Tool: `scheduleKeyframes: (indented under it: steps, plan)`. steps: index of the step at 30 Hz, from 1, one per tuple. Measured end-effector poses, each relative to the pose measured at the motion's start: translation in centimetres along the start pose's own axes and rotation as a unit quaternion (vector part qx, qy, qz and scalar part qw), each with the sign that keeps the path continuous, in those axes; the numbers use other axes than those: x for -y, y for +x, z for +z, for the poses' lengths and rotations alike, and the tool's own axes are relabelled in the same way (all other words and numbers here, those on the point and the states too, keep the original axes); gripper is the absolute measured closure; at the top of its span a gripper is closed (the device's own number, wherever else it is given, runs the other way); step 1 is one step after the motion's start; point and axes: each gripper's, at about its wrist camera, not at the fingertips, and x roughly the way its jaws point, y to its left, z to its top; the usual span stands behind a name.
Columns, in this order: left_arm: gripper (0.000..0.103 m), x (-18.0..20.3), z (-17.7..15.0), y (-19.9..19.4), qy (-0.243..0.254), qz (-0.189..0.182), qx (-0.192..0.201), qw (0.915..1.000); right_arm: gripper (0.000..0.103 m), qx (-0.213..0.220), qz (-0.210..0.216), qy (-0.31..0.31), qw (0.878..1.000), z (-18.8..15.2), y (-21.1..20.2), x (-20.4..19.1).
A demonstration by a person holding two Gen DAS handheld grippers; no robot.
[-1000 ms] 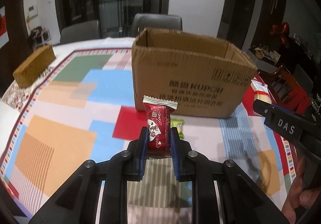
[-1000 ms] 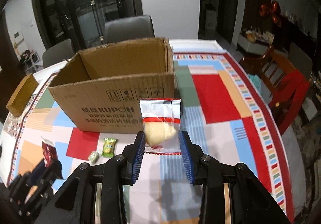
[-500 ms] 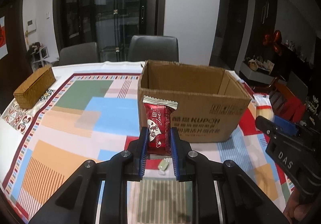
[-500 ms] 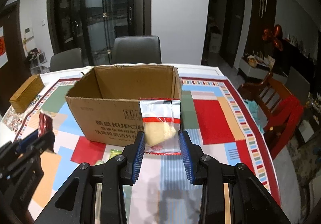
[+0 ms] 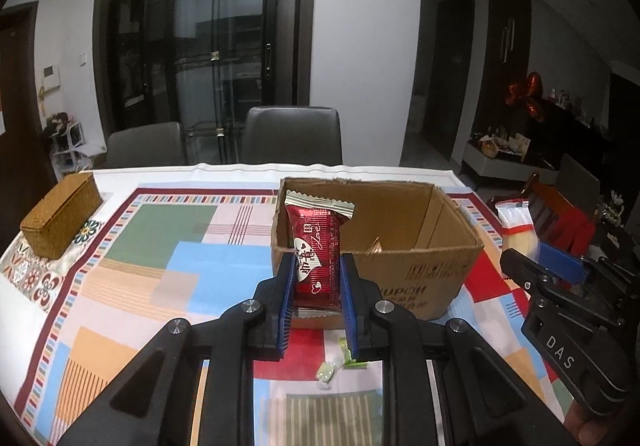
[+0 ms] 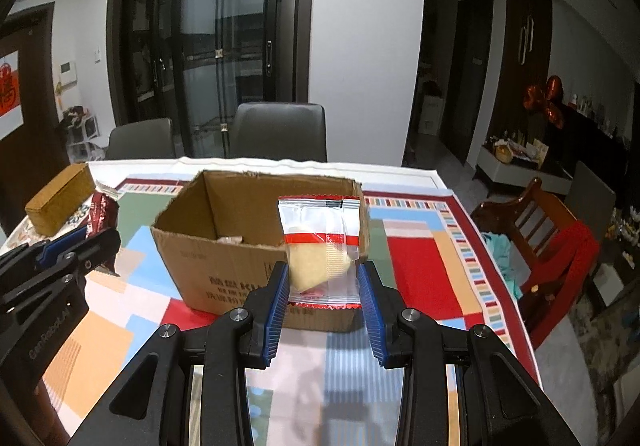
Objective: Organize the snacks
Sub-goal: 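Lift both held snacks and carry them over the cardboard box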
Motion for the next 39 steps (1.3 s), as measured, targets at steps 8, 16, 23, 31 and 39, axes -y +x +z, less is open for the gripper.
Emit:
scheduleKeyframes:
  steps: [8, 16, 23, 31, 39]
  plan:
    - [0.081, -0.2, 1.7, 0.0, 0.012, -0.018, 0.016, 0.9996, 0.066, 0.021, 0.002, -0.005, 1.000, 1.3, -0.4, -0.1]
    - [0.081, -0.3, 3.6, 0.9, 0.018, -0.033, 0.025, 0.9990, 0.066, 0.037, 0.004, -0.012, 0.999, 2.8, 0.1, -0.4]
    - [0.081, -0.1, 4.9, 2.3, 0.027, -0.051, 0.025, 0.9980, 0.066, 0.044, 0.006, -0.015, 0.999, 3.7, 1.2, -0.8]
    - [0.081, -0.4, 6.4, 4.5, 0.031, -0.062, 0.018, 0.9974, 0.066, 0.043, 0.008, -0.016, 0.999, 4.4, 2.8, -1.0]
    - [0.081, -0.2, 7.3, 6.6, 0.045, -0.069, 0.012, 0.9965, 0.066, 0.036, 0.016, -0.020, 0.999, 5.3, 5.2, -0.9]
